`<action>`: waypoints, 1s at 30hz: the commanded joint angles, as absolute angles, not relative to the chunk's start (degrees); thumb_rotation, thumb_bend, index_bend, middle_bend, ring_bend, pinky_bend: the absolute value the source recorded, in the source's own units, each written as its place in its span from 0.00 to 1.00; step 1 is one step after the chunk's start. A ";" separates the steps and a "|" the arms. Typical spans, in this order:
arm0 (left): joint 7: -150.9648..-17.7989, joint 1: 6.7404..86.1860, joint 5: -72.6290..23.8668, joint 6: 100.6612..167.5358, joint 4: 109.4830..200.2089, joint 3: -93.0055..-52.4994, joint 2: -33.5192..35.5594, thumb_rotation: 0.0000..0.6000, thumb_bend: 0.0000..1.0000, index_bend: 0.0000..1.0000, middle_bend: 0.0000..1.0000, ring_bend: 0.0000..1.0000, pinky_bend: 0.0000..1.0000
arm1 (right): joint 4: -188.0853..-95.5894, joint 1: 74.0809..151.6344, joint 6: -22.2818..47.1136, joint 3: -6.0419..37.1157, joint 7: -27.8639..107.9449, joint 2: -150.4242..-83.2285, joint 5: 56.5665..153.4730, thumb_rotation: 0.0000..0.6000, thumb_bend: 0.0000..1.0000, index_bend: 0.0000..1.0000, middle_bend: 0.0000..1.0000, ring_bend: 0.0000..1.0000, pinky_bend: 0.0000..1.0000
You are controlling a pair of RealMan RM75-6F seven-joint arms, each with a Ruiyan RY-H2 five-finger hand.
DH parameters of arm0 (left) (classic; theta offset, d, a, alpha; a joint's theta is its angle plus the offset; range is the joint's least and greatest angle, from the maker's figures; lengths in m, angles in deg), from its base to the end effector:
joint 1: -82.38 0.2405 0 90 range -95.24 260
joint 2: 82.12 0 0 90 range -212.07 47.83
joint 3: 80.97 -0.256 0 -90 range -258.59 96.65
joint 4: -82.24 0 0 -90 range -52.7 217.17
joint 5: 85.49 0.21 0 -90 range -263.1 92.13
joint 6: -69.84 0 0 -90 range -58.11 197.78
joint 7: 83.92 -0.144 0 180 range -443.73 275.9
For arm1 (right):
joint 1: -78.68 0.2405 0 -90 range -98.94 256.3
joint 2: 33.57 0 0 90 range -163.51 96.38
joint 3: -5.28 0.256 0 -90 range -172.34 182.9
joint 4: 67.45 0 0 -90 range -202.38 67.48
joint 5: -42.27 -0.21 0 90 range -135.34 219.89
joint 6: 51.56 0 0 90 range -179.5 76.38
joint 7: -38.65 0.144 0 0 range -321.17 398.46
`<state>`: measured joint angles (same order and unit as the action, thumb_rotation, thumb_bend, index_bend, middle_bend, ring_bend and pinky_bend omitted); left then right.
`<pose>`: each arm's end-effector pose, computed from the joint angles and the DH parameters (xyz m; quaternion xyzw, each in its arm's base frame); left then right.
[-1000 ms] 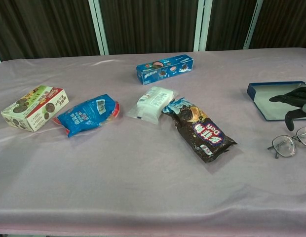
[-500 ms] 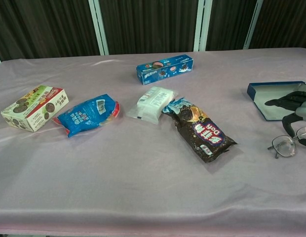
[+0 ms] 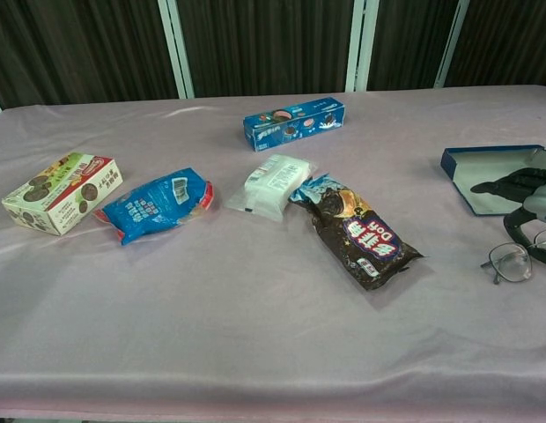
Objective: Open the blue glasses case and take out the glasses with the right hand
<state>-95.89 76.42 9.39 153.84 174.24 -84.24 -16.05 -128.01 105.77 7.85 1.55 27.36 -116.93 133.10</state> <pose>-0.2948 0.1611 0.1239 -0.6986 -0.3195 -0.3346 0.5459 -0.3254 -0.2873 0.0326 0.8300 -0.2183 0.1939 0.4752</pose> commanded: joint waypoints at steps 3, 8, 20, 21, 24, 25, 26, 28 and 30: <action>-95.76 76.45 9.53 153.90 174.21 -84.31 -16.10 1.00 0.41 0.00 0.00 0.00 0.00 | -127.90 105.78 7.63 1.42 28.35 -117.07 133.07 1.00 0.62 0.72 0.04 0.00 0.00; -95.65 76.48 9.76 153.98 174.16 -84.42 -16.14 1.00 0.41 0.00 0.00 0.00 0.00 | -128.69 105.58 8.99 1.71 28.90 -116.54 133.31 1.00 0.71 0.78 0.05 0.00 0.00; -95.45 76.59 10.10 154.24 174.21 -84.53 -16.22 1.00 0.41 0.00 0.00 0.00 0.00 | -138.18 106.66 11.81 3.38 25.87 -112.62 134.53 1.00 0.75 0.78 0.06 0.00 0.00; -95.29 76.62 10.13 154.32 174.20 -84.54 -16.28 1.00 0.41 0.00 0.00 0.00 0.00 | -140.15 107.07 11.71 3.76 24.93 -112.19 134.58 1.00 0.75 0.78 0.06 0.00 0.00; -94.79 76.69 10.22 154.60 174.15 -84.52 -16.47 1.00 0.41 0.00 0.00 0.00 0.00 | -145.80 108.23 10.93 4.97 22.35 -111.39 134.12 1.00 0.75 0.78 0.06 0.00 0.00; -94.57 76.71 10.27 154.66 174.13 -84.53 -16.54 1.00 0.41 0.00 0.00 0.00 0.00 | -147.51 108.65 10.61 5.47 21.43 -111.33 133.86 1.00 0.75 0.78 0.06 0.00 0.00; -94.33 76.72 10.35 154.75 174.12 -84.55 -16.63 1.00 0.41 0.00 0.00 0.00 0.00 | -149.19 109.09 10.22 5.98 20.40 -111.34 133.51 1.00 0.75 0.78 0.06 0.00 0.00; -93.72 76.76 10.48 154.97 174.02 -84.57 -16.85 1.00 0.41 0.00 0.00 0.00 0.00 | -153.08 110.15 8.82 7.34 17.85 -111.77 131.96 1.00 0.75 0.78 0.06 0.00 0.00; -93.00 76.83 10.59 155.24 173.94 -84.57 -17.11 1.00 0.41 0.00 0.00 0.00 0.00 | -156.39 111.35 7.03 8.95 14.76 -112.82 129.51 1.00 0.75 0.78 0.06 0.00 0.00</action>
